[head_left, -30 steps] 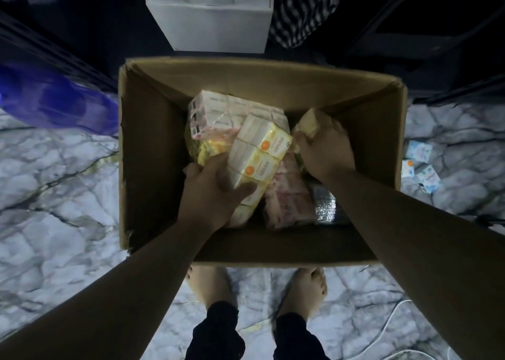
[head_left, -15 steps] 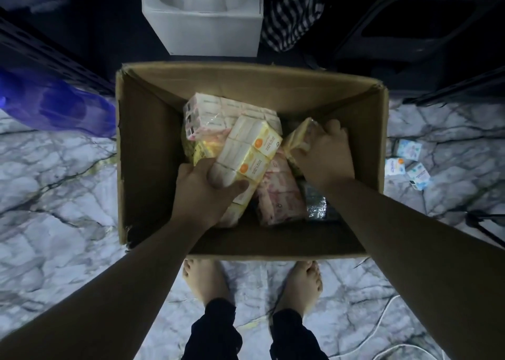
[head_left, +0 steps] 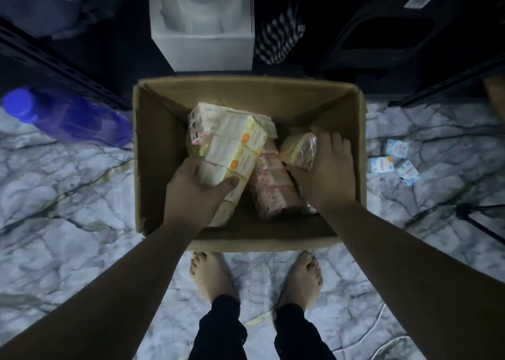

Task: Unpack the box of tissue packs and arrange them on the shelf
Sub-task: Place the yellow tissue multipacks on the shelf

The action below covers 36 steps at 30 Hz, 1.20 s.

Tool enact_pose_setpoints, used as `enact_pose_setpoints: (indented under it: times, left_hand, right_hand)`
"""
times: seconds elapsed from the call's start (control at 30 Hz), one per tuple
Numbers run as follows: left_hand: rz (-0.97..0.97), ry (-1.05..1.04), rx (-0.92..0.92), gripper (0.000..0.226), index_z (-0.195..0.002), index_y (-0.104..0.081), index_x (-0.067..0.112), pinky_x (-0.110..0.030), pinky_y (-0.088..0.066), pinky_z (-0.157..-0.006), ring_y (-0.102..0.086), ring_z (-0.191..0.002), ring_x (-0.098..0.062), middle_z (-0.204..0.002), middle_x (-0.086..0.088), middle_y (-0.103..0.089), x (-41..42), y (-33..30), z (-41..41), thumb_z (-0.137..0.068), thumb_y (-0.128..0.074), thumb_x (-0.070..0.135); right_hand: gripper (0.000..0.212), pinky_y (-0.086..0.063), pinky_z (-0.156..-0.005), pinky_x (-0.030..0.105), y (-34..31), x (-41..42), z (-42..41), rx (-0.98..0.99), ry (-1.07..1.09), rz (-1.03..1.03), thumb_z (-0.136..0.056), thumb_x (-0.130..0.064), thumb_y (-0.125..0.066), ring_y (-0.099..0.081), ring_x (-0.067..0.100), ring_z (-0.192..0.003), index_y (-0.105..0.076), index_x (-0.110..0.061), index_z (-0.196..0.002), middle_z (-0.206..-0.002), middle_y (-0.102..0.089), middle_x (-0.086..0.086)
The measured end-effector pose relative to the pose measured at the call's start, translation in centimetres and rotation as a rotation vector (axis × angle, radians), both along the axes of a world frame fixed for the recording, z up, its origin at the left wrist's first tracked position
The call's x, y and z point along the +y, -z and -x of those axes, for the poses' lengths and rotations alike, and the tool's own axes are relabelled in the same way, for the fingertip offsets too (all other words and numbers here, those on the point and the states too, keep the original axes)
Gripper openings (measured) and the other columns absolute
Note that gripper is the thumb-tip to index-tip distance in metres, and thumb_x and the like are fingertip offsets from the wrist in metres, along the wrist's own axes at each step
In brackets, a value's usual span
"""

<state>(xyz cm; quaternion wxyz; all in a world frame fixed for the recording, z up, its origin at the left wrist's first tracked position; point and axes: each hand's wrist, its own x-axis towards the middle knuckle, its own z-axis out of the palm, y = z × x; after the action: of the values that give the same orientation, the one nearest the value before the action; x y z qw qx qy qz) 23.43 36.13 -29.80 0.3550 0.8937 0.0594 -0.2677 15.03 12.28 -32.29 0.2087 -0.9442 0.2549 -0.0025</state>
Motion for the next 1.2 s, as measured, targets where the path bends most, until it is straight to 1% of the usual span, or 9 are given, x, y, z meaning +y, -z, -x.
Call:
enact_pose_setpoints:
  times: [0.1, 0.23, 0.4, 0.57, 0.67, 0.77, 0.93, 1.0, 1.2]
  left_hand:
    - [-0.005, 0.004, -0.034, 0.069, -0.128, -0.061, 0.028, -0.032, -0.05, -0.088, -0.063, -0.111, -0.014, -0.122, 0.01, -0.067, 0.7, -3.9, -0.2, -0.069, -0.09, 0.049]
    - [0.0, 0.034, -0.082, 0.066, -0.126, -0.061, 0.03, -0.026, -0.045, -0.078, -0.062, -0.103, -0.01, -0.116, 0.012, -0.067, 1.3, -11.0, -0.9, -0.069, -0.09, 0.047]
    - [0.05, 0.052, -0.108, 0.059, -0.118, -0.06, 0.034, -0.015, -0.043, -0.073, -0.062, -0.1, -0.005, -0.107, 0.02, -0.065, 2.0, -21.7, -1.1, -0.069, -0.092, 0.044]
    - [0.102, 0.061, -0.181, 0.06, -0.119, -0.061, 0.032, -0.02, -0.048, -0.076, -0.065, -0.099, -0.004, -0.109, 0.019, -0.068, 2.5, -32.9, -0.9, -0.069, -0.093, 0.042]
    - [0.122, 0.067, -0.243, 0.061, -0.117, -0.06, 0.036, -0.03, -0.054, -0.085, -0.065, -0.101, -0.003, -0.111, 0.018, -0.068, 2.7, -39.0, -0.5, -0.067, -0.094, 0.046]
    - [0.149, 0.08, -0.308, 0.064, -0.117, -0.059, 0.039, -0.032, -0.055, -0.086, -0.065, -0.103, -0.004, -0.113, 0.017, -0.067, 2.7, -44.1, 0.2, -0.064, -0.093, 0.051]
    - [0.195, 0.09, -0.384, 0.065, -0.118, -0.063, 0.037, -0.026, -0.054, -0.082, -0.065, -0.102, 0.0, -0.111, 0.02, -0.068, 2.3, -50.8, 1.5, -0.062, -0.093, 0.052]
    - [0.211, 0.083, -0.427, 0.069, -0.12, -0.065, 0.036, -0.029, -0.056, -0.085, -0.065, -0.103, 0.001, -0.111, 0.021, -0.069, 2.1, -53.2, 1.4, -0.06, -0.092, 0.055]
    - [0.238, 0.059, -0.536, 0.068, -0.124, -0.067, 0.034, -0.029, -0.058, -0.088, -0.065, -0.103, 0.003, -0.114, 0.021, -0.069, 1.0, -60.2, 0.5, -0.064, -0.095, 0.048]
  right_hand:
    - [0.093, -0.045, -0.099, 0.046, -4.5, -0.2, 1.1, -0.021, 0.021, -0.017, -0.075, -0.045, -0.086, -0.046, 0.031, -0.116, -0.044, -0.012, -0.151, -0.125, -0.055, 0.014]
    - [0.083, -0.05, -0.095, 0.049, -12.0, -0.9, 2.6, -0.109, 0.05, -0.135, -0.074, -0.042, -0.091, -0.048, 0.032, -0.119, -0.055, -0.013, -0.143, -0.125, -0.052, 0.009]
    - [0.084, -0.042, -0.097, 0.032, -24.1, -1.1, 3.6, -0.226, 0.061, -0.298, -0.075, -0.067, -0.075, -0.044, 0.012, -0.117, -0.052, -0.021, -0.141, -0.119, -0.042, -0.011]
    - [0.076, -0.047, -0.092, 0.033, -36.0, -0.7, 4.5, -0.307, 0.068, -0.335, -0.081, -0.047, -0.083, -0.053, 0.018, -0.115, -0.051, -0.018, -0.144, -0.126, -0.042, -0.008]
    - [0.077, -0.045, -0.091, 0.028, -42.4, -0.9, 4.9, -0.359, 0.04, -0.32, -0.083, -0.051, -0.076, -0.052, 0.013, -0.114, -0.049, -0.02, -0.149, -0.128, -0.037, -0.014]
    - [0.078, -0.044, -0.095, 0.026, -47.9, -1.1, 4.8, -0.471, 0.03, -0.295, -0.084, -0.047, -0.076, -0.052, 0.013, -0.116, -0.049, -0.018, -0.151, -0.126, -0.038, -0.016]
    - [0.067, -0.036, -0.094, 0.003, -55.1, -2.4, 3.4, -0.553, 0.005, -0.309, -0.082, -0.043, -0.081, -0.056, 0.008, -0.115, -0.061, -0.023, -0.142, -0.122, -0.05, -0.011]
    - [0.062, -0.037, -0.094, 0.004, -57.6, -3.0, 2.6, -0.588, -0.052, -0.299, -0.081, -0.042, -0.083, -0.057, 0.009, -0.114, -0.066, -0.023, -0.137, -0.122, -0.054, -0.009]
    - [0.056, -0.043, -0.098, 0.019, -64.2, -4.7, 0.4, -0.692, -0.183, -0.285, -0.083, -0.038, -0.084, -0.057, 0.012, -0.117, -0.068, -0.024, -0.135, -0.12, -0.055, -0.007]
